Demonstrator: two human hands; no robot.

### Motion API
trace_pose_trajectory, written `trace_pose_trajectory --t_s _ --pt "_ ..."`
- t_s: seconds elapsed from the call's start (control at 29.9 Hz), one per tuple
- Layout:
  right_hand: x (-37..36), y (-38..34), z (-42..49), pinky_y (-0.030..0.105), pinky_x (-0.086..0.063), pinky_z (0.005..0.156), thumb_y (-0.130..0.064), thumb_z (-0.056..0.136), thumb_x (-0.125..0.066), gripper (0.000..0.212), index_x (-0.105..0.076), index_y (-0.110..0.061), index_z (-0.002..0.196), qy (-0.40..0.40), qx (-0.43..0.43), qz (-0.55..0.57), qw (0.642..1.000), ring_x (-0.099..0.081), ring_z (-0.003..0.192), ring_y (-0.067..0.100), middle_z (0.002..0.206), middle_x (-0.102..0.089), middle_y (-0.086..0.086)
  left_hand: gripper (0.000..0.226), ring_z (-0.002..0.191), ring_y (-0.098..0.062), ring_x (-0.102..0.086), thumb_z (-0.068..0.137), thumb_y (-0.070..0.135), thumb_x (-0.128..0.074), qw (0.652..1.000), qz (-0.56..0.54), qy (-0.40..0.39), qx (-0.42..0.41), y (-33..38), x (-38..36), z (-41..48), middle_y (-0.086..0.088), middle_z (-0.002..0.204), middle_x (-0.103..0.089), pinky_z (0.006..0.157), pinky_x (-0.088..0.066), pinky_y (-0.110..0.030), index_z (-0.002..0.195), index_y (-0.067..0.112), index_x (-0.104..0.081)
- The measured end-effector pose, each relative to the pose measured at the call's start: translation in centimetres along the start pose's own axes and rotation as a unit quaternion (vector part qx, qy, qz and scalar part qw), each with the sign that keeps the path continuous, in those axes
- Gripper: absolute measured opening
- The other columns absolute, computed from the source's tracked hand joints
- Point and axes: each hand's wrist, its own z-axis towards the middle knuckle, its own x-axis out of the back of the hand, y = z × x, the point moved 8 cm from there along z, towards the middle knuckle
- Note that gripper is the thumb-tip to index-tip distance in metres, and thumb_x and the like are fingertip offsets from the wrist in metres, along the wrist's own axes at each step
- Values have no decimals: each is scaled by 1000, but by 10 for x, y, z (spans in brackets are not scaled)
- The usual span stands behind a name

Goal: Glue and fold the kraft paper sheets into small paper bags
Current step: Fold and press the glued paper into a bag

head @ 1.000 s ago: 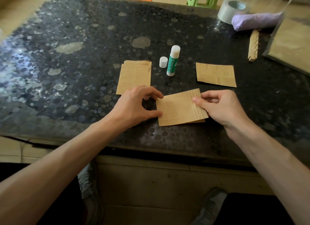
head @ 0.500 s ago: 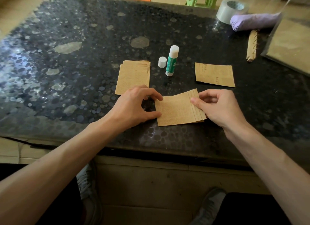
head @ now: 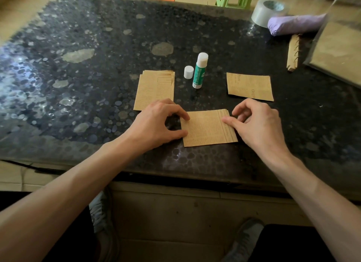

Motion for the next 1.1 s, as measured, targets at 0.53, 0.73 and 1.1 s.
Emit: trace_pose_trajectory --t_s 0.53,0.73,1.1 --pt "-48 -56 -48 31 -48 107 -22 102 -65 25 -72 -12 124 -45 310 8 950 -58 123 13 129 -67 0 56 110 -8 -45 75 77 -65 995 85 24 -51 14 -6 -10 16 120 -52 90 -38 -26 116 39 -64" --pt "-76 -56 -55 36 -16 130 -27 113 -37 49 -36 -17 161 -139 334 -25 932 -18 159 14 168 -32 1 74 103 -8 -48 73 82 -59 994 91 33 -53 13 -4 -10 15 117 -54 90 -44 -29 123 28 -51" --pt "-50 9 -13 46 16 127 -63 105 -1 67 16 -33 163 -205 146 -221 942 24 156 12 169 20 -17 81 122 -10 -43 72 84 -55 993 115 -15 -31 10 -8 -10 11 135 -48 104 -39 -33 134 31 -54"
